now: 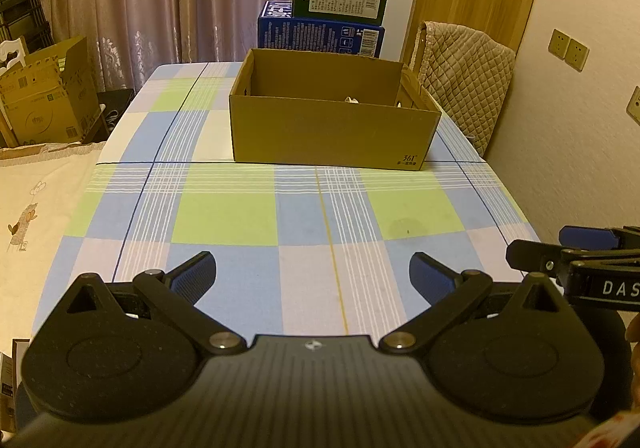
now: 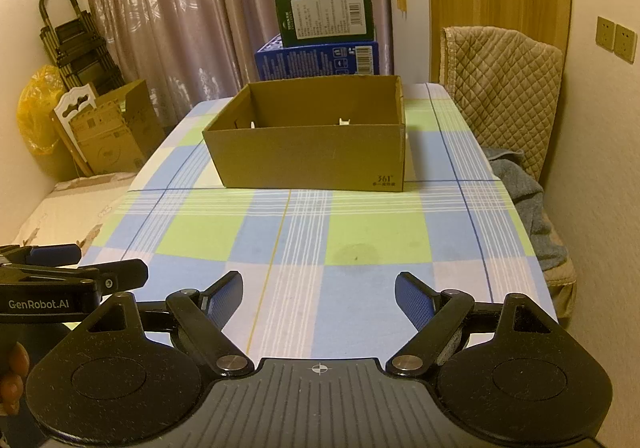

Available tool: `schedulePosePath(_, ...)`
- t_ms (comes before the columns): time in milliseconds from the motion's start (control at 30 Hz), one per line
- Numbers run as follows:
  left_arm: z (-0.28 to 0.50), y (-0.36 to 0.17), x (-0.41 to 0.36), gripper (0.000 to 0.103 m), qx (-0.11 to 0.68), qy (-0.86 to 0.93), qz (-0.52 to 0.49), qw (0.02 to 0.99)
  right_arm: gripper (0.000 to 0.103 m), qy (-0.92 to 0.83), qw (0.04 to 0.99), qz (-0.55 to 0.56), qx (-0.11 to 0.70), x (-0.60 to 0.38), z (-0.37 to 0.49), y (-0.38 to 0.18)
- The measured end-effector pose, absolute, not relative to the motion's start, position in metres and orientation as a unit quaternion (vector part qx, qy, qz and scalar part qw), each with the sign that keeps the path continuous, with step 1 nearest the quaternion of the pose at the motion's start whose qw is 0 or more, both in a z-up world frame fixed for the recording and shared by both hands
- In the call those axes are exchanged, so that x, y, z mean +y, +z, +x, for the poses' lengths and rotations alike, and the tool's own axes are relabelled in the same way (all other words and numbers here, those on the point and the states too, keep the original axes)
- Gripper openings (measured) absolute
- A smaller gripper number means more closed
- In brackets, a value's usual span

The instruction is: Organize rigid objects

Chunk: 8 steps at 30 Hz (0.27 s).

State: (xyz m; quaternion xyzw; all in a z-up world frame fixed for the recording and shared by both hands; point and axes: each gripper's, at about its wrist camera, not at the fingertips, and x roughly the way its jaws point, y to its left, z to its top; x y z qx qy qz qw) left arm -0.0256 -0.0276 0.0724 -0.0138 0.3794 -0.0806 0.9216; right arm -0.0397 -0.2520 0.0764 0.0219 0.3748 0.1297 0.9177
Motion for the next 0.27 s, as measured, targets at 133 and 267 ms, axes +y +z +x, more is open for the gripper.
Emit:
schedulePosePath(133, -0.0257, 0.0721, -0.0257, 0.102, 0.379, -0.083, -0.019, 0.921, 0.08, 0.13, 0.917, 0.023, 0.376, -0.2523, -0.0398, 0.0765)
schedulePosePath(267, -0.0277, 0.0744, -0.0221, 0.102, 0.372, -0.086, -0.026, 0.924, 0.08, 0.129, 0.918, 0.022, 0.375, -0.2515, -0.0401, 0.0768)
